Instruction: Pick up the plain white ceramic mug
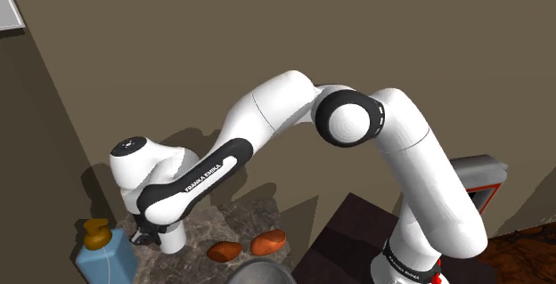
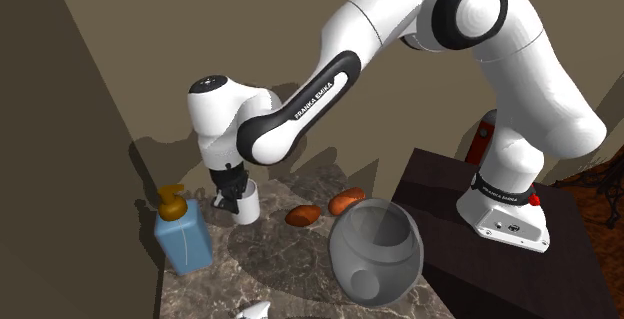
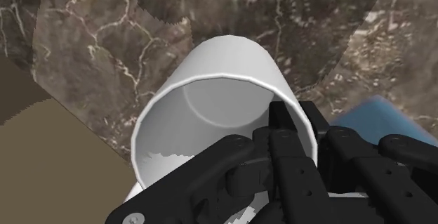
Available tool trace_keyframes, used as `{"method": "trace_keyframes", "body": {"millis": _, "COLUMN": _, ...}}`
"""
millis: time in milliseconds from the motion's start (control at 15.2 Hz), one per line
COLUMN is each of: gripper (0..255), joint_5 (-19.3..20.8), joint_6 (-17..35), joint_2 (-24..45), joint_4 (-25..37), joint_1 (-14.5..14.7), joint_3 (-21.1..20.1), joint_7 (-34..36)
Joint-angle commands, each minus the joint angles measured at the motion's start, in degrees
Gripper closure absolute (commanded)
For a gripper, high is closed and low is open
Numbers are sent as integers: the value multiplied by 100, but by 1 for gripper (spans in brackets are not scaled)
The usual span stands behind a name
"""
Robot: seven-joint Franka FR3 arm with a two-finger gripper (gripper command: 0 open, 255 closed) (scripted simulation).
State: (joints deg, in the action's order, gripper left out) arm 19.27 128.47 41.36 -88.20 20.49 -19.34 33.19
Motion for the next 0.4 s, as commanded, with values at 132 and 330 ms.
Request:
{"method": "trace_keyframes", "body": {"millis": 132, "gripper": 255, "joint_5": -66, "joint_6": -196, "joint_2": -183, "joint_4": 15, "joint_1": -25, "joint_3": -55, "joint_7": -35}}
{"method": "trace_keyframes", "body": {"millis": 330, "gripper": 255, "joint_5": -86, "joint_6": -255, "joint_2": -232, "joint_4": 26, "joint_1": -33, "joint_3": -69, "joint_7": -48}}
